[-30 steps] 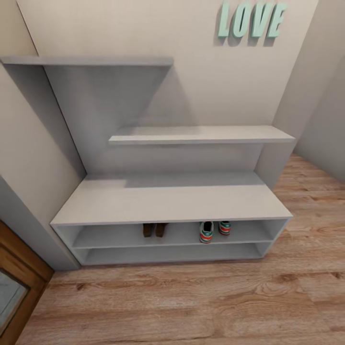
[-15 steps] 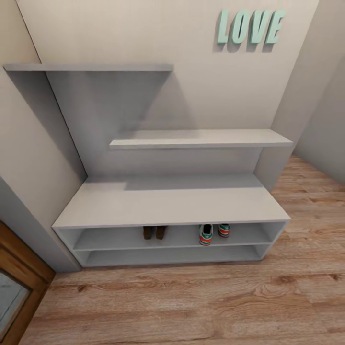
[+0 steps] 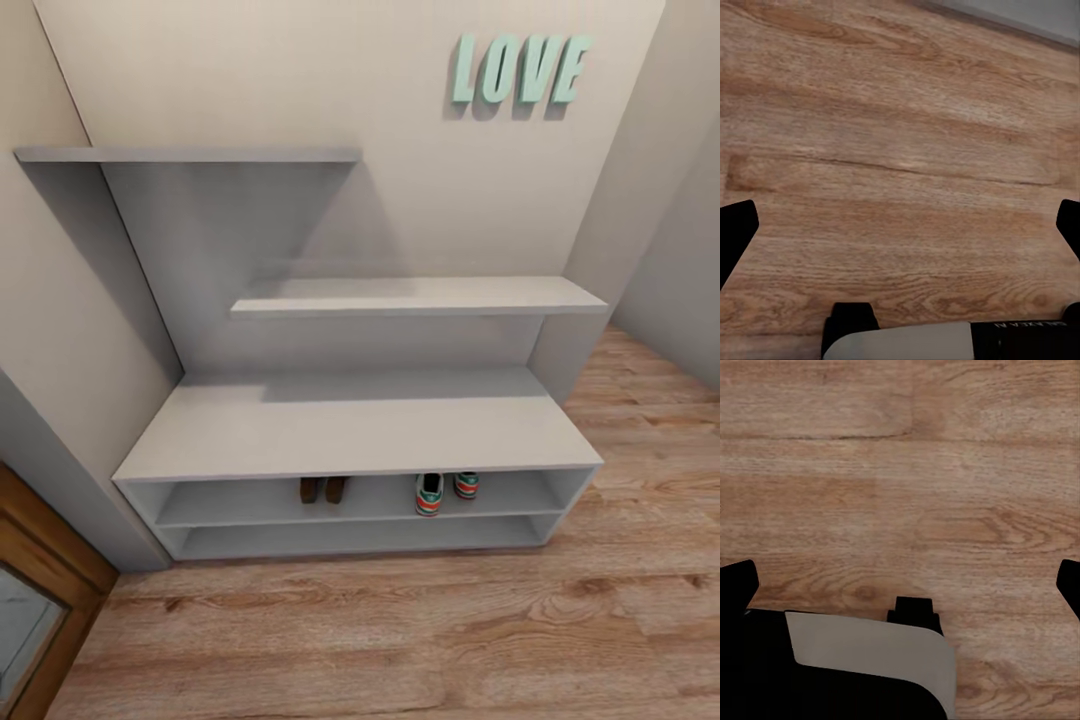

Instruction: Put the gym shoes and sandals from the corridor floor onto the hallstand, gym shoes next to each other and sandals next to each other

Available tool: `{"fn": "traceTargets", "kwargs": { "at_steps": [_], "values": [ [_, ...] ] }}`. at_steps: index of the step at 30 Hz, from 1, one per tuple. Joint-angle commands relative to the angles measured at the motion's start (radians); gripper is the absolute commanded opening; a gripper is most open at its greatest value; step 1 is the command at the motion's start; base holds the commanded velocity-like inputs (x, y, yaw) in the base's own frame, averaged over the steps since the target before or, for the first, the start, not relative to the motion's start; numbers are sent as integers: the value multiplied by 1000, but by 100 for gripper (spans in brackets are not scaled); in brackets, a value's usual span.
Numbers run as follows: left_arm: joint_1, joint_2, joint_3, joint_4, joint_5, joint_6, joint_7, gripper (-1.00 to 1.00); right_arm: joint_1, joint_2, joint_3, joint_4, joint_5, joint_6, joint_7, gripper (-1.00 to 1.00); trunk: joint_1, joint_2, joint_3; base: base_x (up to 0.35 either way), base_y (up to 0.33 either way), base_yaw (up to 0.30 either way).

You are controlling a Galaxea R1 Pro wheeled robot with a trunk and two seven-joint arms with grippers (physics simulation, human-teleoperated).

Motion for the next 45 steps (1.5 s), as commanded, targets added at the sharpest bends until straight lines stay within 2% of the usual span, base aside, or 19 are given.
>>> {"fn": "traceTargets", "kwargs": {
  "at_steps": [1, 20, 33, 45],
  "values": [
    [-1, -1, 8, 1, -11, -6, -5, 100, -1, 0, 5, 1, -11, -3, 6, 100, -4, 7, 2, 0, 0, 0],
    [0, 1, 17, 6, -7, -3, -3, 100, -1, 1, 5, 1, -10, -3, 6, 100, -77, 140, 62, 0, 0, 0],
    [1, 2, 19, 13, -2, -5, -2, 100, -1, 1, 5, 1, -10, -4, 6, 100, -77, 140, 62, 0, 0, 0],
    [2, 4, 19, 57, -2, -7, -2, 100, -1, 1, 5, 1, -10, -4, 6, 100, -77, 140, 62, 0, 0, 0]
  ]
}}
